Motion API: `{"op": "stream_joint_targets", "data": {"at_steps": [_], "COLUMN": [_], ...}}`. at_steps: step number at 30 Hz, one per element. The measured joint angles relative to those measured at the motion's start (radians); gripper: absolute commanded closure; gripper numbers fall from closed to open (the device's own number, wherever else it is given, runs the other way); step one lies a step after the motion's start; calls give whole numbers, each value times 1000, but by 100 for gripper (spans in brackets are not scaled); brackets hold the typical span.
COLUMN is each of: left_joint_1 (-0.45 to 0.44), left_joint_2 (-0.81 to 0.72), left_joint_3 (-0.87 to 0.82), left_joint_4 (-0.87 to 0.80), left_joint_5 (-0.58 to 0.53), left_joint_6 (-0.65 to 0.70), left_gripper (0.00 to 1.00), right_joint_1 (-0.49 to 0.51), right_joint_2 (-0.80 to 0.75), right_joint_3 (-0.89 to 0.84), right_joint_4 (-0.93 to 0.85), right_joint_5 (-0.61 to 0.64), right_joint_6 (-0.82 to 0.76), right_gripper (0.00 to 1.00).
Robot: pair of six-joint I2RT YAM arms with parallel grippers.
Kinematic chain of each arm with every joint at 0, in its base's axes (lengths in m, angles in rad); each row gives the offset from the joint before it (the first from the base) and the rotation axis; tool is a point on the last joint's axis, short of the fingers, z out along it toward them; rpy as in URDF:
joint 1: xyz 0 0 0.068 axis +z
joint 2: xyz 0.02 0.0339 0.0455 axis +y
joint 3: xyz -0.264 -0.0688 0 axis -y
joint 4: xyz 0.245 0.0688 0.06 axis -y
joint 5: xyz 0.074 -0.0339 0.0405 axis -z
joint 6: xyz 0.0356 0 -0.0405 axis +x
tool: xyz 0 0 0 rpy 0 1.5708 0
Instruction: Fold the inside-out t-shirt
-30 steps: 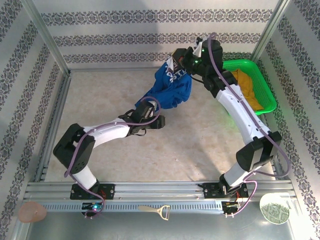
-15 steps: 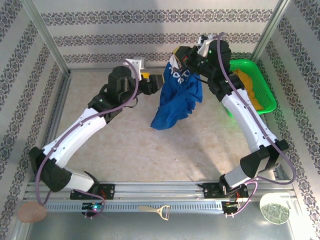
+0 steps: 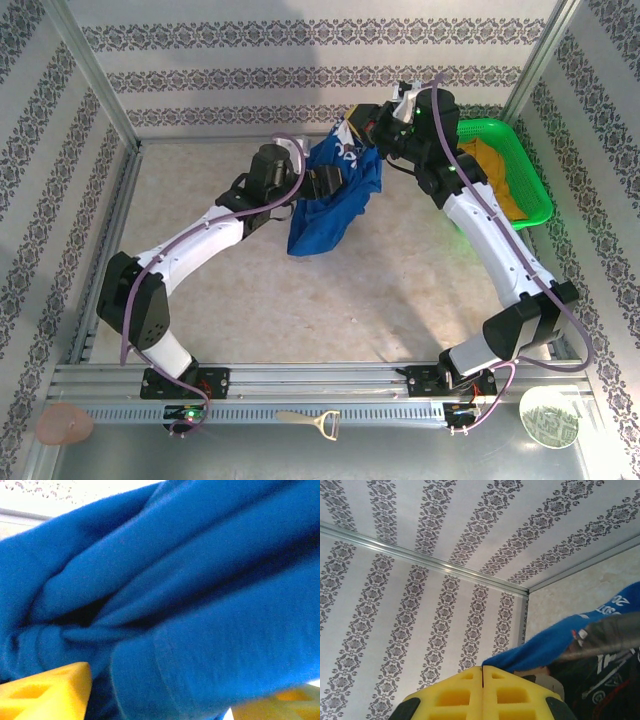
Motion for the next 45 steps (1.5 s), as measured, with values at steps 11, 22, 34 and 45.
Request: {"op": "stream_joint_targets", "data": {"at_steps": [11, 22, 34, 45], "left_joint_1": [31, 120, 118, 114], "left_joint_2": [121, 243, 332, 273], "left_joint_3": [155, 798, 1046, 889], "left_joint_4": [91, -19, -148, -180], "left_joint_5": [151, 311, 305, 260], "left_joint_6": [-141, -470, -557, -567], "left_gripper": [100, 100, 100, 100], "right_joint_1": [-19, -39, -131, 116], "right_joint_2": [-23, 46, -225, -243], "right_joint_3": [-92, -659, -596, -132], "right_joint_4": [53, 351, 21, -85], "right_joint_5": [27, 165, 185, 203], "right_joint_6": [-13, -80, -190, -376], "right_gripper": [23, 19, 32, 20]}}
